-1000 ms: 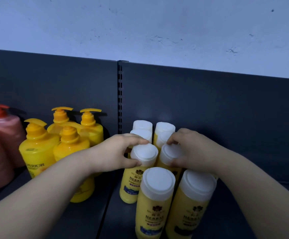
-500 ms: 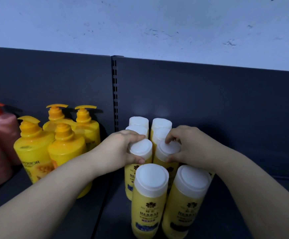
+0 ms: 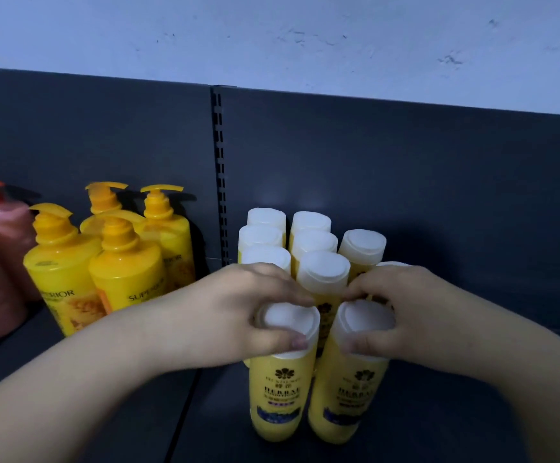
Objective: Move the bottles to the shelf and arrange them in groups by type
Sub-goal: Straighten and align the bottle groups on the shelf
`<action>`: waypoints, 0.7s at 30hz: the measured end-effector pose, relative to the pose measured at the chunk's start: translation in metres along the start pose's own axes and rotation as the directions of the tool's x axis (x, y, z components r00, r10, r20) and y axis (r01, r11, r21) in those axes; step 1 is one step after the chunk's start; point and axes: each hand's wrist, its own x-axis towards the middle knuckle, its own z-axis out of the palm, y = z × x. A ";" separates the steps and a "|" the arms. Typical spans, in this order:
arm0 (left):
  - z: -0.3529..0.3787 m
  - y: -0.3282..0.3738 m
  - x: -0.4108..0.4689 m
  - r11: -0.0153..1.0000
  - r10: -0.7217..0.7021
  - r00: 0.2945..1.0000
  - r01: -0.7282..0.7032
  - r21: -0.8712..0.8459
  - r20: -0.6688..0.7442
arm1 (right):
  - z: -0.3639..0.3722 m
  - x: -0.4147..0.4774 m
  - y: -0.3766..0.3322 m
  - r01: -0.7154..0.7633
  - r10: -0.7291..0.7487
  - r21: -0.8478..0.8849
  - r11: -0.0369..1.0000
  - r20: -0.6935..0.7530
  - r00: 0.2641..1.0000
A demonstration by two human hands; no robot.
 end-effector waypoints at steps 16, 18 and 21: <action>0.005 -0.029 -0.013 0.981 -0.049 0.995 0.064 0.181 -0.086 | 0.027 0.014 -0.008 0.206 -0.241 -0.212 0.955 -0.153 0.958; 0.007 -0.037 -0.013 0.987 -0.017 0.994 0.034 0.158 -0.106 | 0.030 0.017 -0.006 0.222 -0.280 -0.258 0.940 -0.219 0.934; 0.014 -0.047 -0.014 0.972 0.072 0.987 -0.037 0.233 -0.144 | 0.035 0.020 0.001 0.235 -0.307 -0.266 0.935 -0.271 0.912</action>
